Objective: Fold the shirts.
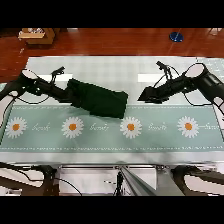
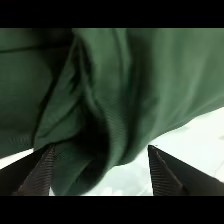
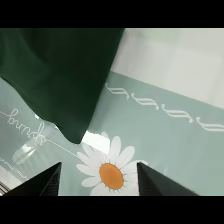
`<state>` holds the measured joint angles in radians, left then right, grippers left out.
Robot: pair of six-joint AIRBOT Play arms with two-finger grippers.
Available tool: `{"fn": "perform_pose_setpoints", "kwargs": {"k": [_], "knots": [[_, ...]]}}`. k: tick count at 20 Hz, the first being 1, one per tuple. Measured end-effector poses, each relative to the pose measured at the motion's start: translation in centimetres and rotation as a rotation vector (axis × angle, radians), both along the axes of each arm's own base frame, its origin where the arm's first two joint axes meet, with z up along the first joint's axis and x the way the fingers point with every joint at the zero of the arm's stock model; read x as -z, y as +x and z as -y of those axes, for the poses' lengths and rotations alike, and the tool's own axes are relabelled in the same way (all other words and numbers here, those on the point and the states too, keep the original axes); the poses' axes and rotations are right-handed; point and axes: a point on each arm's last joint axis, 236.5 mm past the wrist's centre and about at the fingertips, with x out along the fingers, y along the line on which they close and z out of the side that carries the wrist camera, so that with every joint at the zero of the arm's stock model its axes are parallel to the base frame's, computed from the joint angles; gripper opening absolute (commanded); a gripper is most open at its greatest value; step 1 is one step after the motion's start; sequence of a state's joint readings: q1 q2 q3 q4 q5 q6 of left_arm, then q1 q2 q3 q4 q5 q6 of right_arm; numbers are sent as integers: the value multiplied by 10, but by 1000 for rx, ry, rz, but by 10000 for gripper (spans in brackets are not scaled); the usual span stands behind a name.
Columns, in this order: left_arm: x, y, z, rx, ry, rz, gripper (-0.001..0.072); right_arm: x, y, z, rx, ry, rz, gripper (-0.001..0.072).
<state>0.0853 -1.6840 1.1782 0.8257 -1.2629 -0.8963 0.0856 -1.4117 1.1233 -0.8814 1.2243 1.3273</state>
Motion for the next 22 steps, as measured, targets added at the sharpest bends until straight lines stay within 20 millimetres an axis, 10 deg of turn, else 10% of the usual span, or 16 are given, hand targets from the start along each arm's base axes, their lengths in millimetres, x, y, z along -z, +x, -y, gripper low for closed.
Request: {"fn": "perform_pose_setpoints", "kwargs": {"k": [3,6,11,15,19,22], "knots": [[9,-6,3,37,11,-16,622,-1,1,-3,5,15,3,540],[21,-11,5,76,48,-25,21,-2,3,-5,15,28,10,538],[15,-10,23,149,46,-11,21,-7,5,-11,27,59,12,538],[-47,19,41,159,-46,76,20,-7,6,-12,31,66,10,541],[-105,53,28,99,-45,177,20,-4,2,-14,42,80,-7,546],[-96,60,-3,55,54,153,21,-2,-3,-26,51,113,-29,550]]}}
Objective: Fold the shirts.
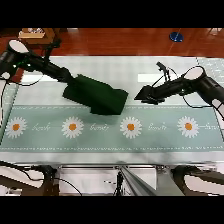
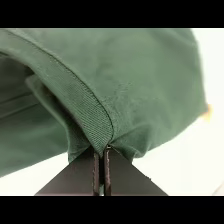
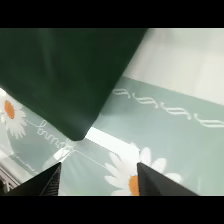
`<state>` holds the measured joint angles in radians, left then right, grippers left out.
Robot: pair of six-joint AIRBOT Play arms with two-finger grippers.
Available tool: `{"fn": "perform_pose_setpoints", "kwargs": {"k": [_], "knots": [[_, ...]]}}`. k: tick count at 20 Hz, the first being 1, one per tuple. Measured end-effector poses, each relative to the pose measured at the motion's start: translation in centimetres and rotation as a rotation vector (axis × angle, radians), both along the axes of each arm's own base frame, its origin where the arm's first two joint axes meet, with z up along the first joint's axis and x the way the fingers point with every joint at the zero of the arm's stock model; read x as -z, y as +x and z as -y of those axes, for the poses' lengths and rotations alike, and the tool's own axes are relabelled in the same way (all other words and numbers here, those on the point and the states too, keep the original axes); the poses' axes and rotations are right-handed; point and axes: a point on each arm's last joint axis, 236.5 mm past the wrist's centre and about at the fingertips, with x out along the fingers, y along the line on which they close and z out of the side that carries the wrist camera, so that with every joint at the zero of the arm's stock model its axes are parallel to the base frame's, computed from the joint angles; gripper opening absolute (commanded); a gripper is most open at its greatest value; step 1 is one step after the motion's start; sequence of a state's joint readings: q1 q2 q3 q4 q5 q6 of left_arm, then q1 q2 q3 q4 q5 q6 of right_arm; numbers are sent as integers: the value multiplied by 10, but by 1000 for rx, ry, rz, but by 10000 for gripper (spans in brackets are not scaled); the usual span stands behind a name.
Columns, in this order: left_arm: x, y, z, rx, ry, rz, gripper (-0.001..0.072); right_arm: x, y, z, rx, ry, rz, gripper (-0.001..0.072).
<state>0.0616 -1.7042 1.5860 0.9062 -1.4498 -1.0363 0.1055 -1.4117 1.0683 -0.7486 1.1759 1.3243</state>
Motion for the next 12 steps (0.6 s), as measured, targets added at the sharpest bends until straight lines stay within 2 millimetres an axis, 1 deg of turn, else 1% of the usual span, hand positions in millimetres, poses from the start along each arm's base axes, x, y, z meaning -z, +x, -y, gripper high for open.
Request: {"fn": "perform_pose_setpoints", "kwargs": {"k": [1,4,7,10,12], "knots": [[11,-2,-12,-14,36,-33,20,2,-3,-6,-7,4,-3,598],[47,-7,-38,-60,105,-126,20,7,-8,-27,-18,8,14,598],[81,-10,-60,-111,158,-206,20,9,-3,-45,13,8,40,598],[98,-9,-74,-144,201,-232,20,15,5,-57,66,20,37,598],[101,-7,-79,-157,216,-231,21,24,9,-68,99,37,17,598]]}}
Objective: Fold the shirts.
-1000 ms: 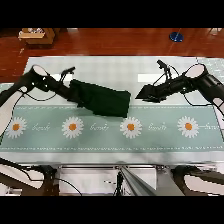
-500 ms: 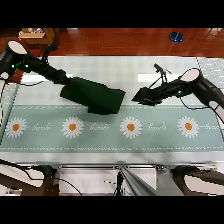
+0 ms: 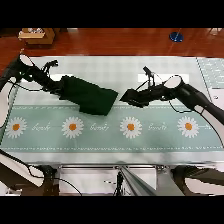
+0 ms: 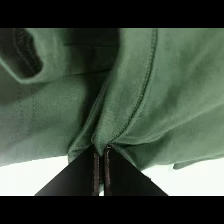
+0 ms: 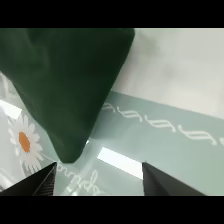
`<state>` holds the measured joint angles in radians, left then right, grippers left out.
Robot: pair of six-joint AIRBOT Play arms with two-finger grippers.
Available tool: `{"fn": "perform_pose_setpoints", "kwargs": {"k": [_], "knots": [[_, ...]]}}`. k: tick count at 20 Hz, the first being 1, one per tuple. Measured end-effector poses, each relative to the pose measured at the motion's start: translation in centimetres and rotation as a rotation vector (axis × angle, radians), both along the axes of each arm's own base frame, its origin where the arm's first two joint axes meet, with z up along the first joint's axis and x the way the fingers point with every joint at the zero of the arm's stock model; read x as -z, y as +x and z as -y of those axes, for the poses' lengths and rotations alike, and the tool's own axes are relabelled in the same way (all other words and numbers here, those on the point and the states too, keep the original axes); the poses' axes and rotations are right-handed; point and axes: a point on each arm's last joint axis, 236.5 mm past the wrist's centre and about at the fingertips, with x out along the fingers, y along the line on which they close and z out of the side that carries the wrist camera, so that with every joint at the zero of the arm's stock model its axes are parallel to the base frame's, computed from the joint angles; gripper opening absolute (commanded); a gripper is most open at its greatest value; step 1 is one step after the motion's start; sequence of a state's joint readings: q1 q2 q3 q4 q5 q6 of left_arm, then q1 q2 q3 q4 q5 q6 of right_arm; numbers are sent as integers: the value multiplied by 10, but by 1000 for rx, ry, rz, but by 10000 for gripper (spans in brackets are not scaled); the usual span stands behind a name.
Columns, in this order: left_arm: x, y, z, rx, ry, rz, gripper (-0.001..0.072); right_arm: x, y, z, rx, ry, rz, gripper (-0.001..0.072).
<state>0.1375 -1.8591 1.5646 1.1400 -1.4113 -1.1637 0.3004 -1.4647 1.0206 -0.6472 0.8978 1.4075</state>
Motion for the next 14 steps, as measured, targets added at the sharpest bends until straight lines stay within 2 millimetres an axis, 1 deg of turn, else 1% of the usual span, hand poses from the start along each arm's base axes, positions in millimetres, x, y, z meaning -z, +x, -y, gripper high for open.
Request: {"fn": "perform_pose_setpoints", "kwargs": {"k": [2,6,10,11,12,13,14], "knots": [[-2,4,-3,-6,11,14,21,11,1,-14,23,17,-24,598],[-18,17,-6,-17,22,71,20,32,4,-48,93,60,-62,596],[-35,28,4,-33,-26,116,21,44,10,-79,199,109,-79,582],[-38,30,7,-38,-40,120,21,47,12,-85,229,121,-87,559],[-41,31,9,-42,-51,124,21,50,12,-92,260,133,-101,515],[-43,32,12,-45,-63,128,21,53,12,-98,284,146,-115,401],[-43,31,13,-43,-67,126,21,55,13,-102,307,154,-122,121]]}}
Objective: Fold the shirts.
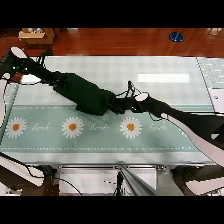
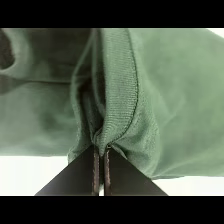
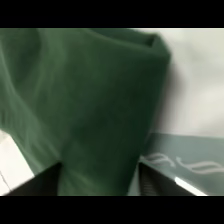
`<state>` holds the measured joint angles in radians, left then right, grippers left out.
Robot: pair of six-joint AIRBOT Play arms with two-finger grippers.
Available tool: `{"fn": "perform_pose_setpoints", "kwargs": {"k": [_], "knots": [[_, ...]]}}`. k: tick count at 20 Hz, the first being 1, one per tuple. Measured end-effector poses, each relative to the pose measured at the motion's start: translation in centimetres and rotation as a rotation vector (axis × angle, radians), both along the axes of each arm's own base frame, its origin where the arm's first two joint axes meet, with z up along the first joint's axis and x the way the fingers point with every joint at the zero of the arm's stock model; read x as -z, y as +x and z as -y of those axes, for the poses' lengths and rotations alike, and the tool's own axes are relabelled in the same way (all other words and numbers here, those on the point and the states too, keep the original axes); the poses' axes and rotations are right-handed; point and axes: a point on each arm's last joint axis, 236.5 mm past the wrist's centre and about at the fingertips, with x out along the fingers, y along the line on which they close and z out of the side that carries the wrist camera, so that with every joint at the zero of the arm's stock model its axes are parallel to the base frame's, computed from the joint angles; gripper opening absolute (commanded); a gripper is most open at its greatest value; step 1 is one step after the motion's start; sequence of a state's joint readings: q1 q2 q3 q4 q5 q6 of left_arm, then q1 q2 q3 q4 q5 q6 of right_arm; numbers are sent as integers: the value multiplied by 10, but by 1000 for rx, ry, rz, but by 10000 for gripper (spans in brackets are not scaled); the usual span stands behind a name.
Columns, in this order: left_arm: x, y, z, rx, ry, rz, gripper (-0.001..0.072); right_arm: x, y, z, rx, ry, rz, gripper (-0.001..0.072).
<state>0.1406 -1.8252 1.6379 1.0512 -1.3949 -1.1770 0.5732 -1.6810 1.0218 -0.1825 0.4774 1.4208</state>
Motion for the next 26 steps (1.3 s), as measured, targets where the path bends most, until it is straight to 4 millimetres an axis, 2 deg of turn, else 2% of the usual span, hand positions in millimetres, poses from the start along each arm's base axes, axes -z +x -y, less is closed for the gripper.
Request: {"fn": "perform_pose_setpoints", "kwargs": {"k": [1,3,5,7,8,11,13,15,17,19,21,23,25,26], "knots": [[-1,-1,1,2,-9,-5,22,1,0,-4,12,7,-2,43],[-2,-3,-1,1,-15,-10,30,-6,5,-7,24,23,17,32],[-3,-2,-8,-15,-16,-10,79,-25,12,-7,26,47,57,32],[-4,-2,-18,-36,-17,-13,456,-48,20,0,19,57,111,32],[-5,-1,-25,-60,-18,-17,489,-60,23,5,13,62,138,32],[-16,-1,-36,-96,-27,-28,480,-87,26,21,-18,54,192,32],[-34,3,-38,-99,-32,-12,470,-95,25,39,-46,26,200,32],[-63,12,-41,-116,-29,35,463,-96,22,68,-80,-45,186,32],[-99,21,-41,-132,-25,114,464,-94,16,110,-103,-149,149,32],[-141,29,-38,-137,-22,216,463,-92,8,173,-92,-296,95,32],[-179,31,-35,-142,-14,313,464,-95,-5,255,-32,-475,27,32],[-213,31,-32,-151,-8,401,463,-107,-30,350,91,-653,-62,31],[-238,27,-30,-155,-3,461,464,-125,-71,437,245,-792,-169,31],[-247,26,-29,-158,-2,489,464,-133,-97,473,325,-846,-228,31]]}}
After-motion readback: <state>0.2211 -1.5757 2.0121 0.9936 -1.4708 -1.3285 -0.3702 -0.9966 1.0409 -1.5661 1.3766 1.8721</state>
